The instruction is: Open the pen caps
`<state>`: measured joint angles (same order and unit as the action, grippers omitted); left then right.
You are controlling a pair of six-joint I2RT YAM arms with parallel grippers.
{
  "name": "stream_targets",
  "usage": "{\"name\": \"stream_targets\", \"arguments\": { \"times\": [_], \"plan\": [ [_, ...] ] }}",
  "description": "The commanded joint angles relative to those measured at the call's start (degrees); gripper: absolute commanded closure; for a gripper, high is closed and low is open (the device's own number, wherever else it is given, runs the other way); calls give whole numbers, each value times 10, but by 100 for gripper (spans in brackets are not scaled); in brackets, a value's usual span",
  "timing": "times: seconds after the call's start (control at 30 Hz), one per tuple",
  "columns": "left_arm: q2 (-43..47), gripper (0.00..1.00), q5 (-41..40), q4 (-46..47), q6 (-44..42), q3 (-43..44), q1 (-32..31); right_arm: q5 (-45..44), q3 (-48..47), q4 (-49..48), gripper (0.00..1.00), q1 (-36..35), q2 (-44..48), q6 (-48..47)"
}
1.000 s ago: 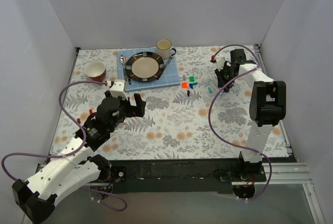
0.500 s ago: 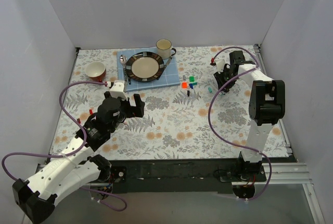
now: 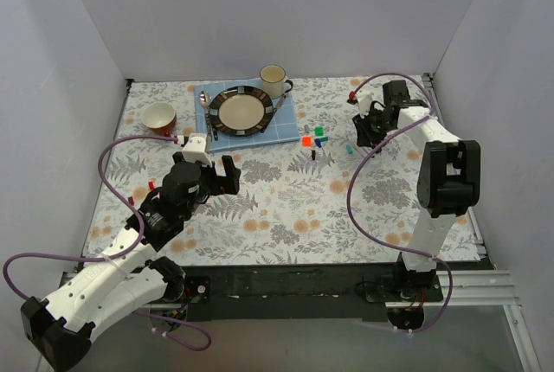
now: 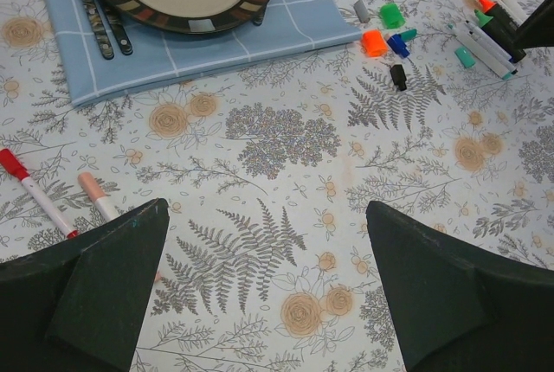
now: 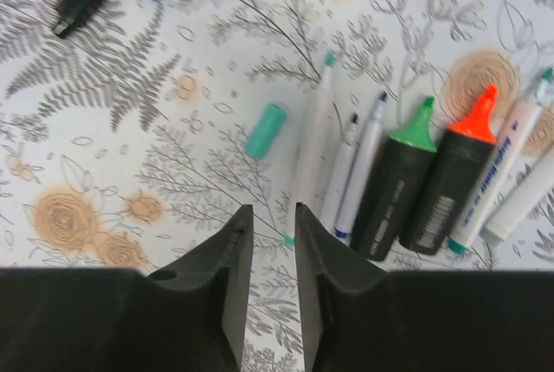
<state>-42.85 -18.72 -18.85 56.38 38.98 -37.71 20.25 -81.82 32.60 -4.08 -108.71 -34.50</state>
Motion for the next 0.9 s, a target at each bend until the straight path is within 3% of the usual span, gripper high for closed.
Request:
{"name": "stream_targets", "arguments": {
  "times": [0.0,0.13,0.43,0.87],
  "plan": [
    [4,2,-15,3,0,0,1,71,-4,4,71,-27,-2,-7],
    [4,2,-18,2,0,0,1,65,-16,8,76,-35,-25,4],
    [1,2,-15,1,-1,0,1,-17,-33,-7,66,-59,-56,24],
    [3,2,-13,2,-1,0,1,-88,-36,-25,64,-63,-65,34]
  ]
}}
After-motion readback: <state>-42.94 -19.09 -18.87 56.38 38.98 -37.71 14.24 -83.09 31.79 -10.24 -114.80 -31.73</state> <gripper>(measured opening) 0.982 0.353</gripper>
